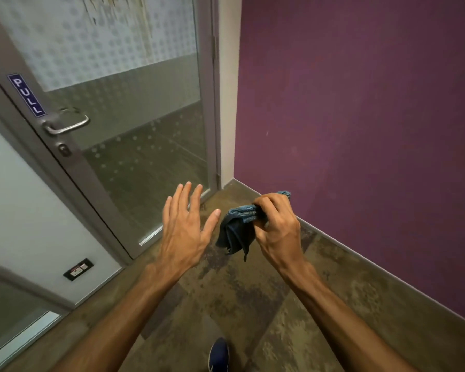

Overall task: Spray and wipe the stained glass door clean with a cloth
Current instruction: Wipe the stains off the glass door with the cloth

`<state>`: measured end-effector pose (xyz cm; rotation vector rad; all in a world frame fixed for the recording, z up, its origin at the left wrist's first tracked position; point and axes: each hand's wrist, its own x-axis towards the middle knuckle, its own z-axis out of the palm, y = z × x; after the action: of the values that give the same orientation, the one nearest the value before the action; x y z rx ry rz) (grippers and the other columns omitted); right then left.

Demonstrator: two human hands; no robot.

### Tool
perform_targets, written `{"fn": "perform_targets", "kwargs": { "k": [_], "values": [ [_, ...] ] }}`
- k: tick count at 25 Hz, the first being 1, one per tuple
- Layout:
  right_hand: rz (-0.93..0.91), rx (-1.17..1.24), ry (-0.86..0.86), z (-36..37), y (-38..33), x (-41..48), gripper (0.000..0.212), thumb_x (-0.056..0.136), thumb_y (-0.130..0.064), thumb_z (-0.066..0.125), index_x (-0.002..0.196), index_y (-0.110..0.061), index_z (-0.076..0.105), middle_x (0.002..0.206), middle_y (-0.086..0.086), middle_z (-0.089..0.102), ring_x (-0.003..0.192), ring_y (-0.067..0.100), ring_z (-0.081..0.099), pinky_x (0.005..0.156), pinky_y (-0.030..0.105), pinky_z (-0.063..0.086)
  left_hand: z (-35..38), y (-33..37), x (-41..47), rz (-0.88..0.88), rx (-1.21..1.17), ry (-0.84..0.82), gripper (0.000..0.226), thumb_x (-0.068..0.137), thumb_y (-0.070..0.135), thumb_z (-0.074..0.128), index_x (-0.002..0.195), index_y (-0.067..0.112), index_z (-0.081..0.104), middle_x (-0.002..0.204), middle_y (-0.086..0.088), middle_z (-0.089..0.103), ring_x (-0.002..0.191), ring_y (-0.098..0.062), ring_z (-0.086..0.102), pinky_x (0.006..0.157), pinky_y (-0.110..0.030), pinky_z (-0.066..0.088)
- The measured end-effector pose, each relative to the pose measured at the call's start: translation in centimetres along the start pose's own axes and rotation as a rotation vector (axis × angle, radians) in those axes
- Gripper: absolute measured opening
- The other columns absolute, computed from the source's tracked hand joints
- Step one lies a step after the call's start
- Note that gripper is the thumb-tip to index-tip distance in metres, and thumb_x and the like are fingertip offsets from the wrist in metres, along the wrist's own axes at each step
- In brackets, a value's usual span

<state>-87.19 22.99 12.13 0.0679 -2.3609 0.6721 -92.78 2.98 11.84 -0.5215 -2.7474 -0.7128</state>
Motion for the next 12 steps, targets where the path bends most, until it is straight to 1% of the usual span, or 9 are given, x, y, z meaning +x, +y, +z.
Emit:
{"fn": "perform_targets", "kwargs": {
  "k": [2, 6, 10, 12],
  "values": [
    [-0.032, 0.016, -0.005, 2.1, 0.3, 3.3, 0.021, 0.082, -0.012, 0.067, 0.102, -0.007, 0.066, 0.104, 0.006, 0.064, 0.098, 0.018, 0.057, 0.076, 0.028, 0.054, -0.3, -1.7, 3.0, -0.022, 0.016, 0.035, 0.072, 0.099, 0.060, 0.030, 0.156, 0.017, 0.022, 0.166, -0.010, 0.019, 0.155, -0.022, 0.008, 0.127, -0.048, 0.012],
    [-0.092, 0.048, -0.002, 6.3, 0.7, 10.2, 0.027, 0.078, -0.002, 0.076, 0.103, -0.006, 0.067, 0.105, 0.008, 0.065, 0.099, 0.020, 0.058, 0.079, 0.030, 0.055, -1.1, -4.9, 9.1, -0.065, 0.048, 0.099, 0.073, 0.099, 0.059, 0.030, 0.157, 0.016, 0.021, 0.166, -0.011, 0.018, 0.155, -0.022, 0.007, 0.127, -0.047, 0.010],
    [-0.155, 0.094, -0.007, 10.2, 1.1, 16.0, 0.028, 0.078, 0.003, 0.075, 0.102, -0.006, 0.066, 0.104, 0.006, 0.064, 0.098, 0.018, 0.056, 0.079, 0.031, 0.054, -2.1, -7.2, 13.9, -0.102, 0.059, 0.143, 0.075, 0.099, 0.059, 0.029, 0.160, 0.025, 0.002, 0.169, -0.006, 0.009, 0.156, -0.018, -0.001, 0.128, -0.046, 0.005],
    [-0.186, 0.127, -0.008, 11.9, 1.4, 18.7, 0.026, 0.078, 0.004, 0.073, 0.101, -0.006, 0.066, 0.103, 0.006, 0.064, 0.097, 0.018, 0.056, 0.077, 0.031, 0.053, -2.5, -8.0, 15.8, -0.116, 0.088, 0.163, 0.074, 0.100, 0.059, 0.027, 0.159, 0.027, -0.004, 0.169, -0.004, 0.002, 0.156, -0.017, -0.007, 0.128, -0.047, 0.002]
  ]
}}
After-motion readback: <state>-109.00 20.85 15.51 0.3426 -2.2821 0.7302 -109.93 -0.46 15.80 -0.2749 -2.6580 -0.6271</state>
